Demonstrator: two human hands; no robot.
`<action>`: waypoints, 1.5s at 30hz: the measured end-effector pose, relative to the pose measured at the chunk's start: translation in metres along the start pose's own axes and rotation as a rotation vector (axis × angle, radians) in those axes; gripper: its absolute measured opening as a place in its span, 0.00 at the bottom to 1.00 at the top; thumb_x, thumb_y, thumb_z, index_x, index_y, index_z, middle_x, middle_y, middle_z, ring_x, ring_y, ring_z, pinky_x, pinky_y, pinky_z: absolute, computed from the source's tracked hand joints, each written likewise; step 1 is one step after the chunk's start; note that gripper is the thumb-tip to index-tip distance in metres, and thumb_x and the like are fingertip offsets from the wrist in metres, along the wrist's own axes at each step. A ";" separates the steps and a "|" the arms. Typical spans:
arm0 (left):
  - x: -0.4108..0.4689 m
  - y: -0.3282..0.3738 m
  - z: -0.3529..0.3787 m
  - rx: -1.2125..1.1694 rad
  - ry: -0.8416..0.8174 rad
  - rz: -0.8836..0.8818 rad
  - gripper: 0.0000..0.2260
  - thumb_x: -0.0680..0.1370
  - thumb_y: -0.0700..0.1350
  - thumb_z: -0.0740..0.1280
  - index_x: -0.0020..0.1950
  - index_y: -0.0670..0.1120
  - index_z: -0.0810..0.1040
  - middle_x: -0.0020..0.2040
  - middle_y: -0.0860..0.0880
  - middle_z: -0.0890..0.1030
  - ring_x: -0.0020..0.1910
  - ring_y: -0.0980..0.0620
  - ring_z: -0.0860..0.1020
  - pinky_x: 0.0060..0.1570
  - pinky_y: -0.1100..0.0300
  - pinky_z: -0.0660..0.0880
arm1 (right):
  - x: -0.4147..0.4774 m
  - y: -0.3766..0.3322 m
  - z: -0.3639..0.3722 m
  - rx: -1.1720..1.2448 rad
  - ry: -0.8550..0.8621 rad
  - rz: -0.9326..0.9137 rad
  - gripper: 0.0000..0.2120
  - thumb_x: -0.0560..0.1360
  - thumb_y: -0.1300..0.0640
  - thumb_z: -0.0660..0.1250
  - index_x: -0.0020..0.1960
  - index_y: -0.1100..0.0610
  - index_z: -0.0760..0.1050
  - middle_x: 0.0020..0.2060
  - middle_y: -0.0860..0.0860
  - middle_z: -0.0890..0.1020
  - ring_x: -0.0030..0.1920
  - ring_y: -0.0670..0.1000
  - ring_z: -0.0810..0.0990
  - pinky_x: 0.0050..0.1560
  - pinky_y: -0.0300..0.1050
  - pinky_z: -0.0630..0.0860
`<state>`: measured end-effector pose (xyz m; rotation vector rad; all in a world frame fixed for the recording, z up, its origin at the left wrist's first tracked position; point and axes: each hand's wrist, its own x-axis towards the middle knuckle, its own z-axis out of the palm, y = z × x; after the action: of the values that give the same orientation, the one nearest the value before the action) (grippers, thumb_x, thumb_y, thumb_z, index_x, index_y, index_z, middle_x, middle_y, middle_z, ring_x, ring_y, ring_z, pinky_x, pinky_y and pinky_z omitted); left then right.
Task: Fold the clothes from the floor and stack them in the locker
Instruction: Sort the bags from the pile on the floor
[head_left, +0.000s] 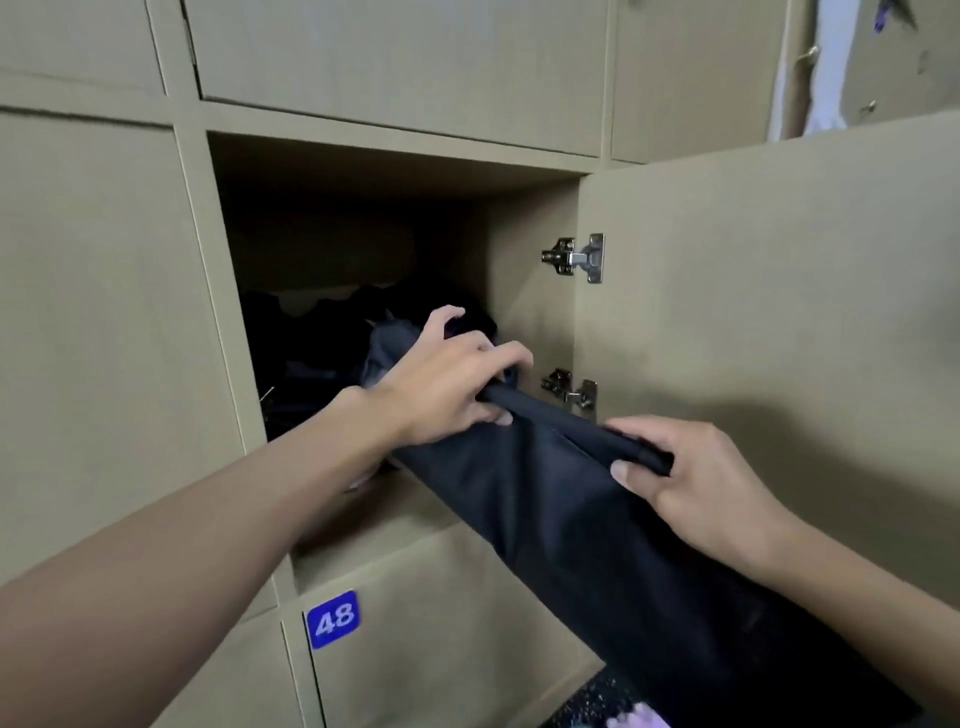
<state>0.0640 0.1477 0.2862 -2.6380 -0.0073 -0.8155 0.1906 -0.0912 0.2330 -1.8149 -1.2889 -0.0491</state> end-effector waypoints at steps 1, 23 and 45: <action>0.006 -0.007 -0.002 0.004 -0.008 -0.032 0.25 0.72 0.56 0.74 0.66 0.52 0.73 0.48 0.59 0.79 0.60 0.56 0.75 0.74 0.43 0.46 | 0.011 0.000 0.001 0.028 -0.002 -0.009 0.19 0.75 0.64 0.68 0.49 0.38 0.80 0.42 0.45 0.85 0.47 0.50 0.82 0.53 0.51 0.78; -0.005 -0.018 0.100 -1.491 0.876 -1.111 0.45 0.60 0.65 0.80 0.70 0.78 0.58 0.71 0.67 0.71 0.68 0.60 0.73 0.70 0.49 0.71 | 0.167 -0.024 0.010 0.204 -0.011 -0.307 0.17 0.77 0.65 0.68 0.50 0.42 0.83 0.42 0.48 0.85 0.44 0.51 0.81 0.47 0.42 0.76; 0.009 -0.119 0.072 -0.797 0.757 -1.405 0.41 0.63 0.64 0.72 0.75 0.56 0.69 0.71 0.45 0.72 0.69 0.45 0.73 0.71 0.50 0.69 | 0.306 -0.001 0.141 0.503 -0.028 0.065 0.16 0.75 0.67 0.70 0.62 0.61 0.78 0.46 0.53 0.81 0.39 0.44 0.78 0.42 0.31 0.74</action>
<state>0.0967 0.2827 0.2781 -2.3725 -1.7606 -2.5925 0.2700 0.2301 0.2965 -1.4233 -1.1349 0.3113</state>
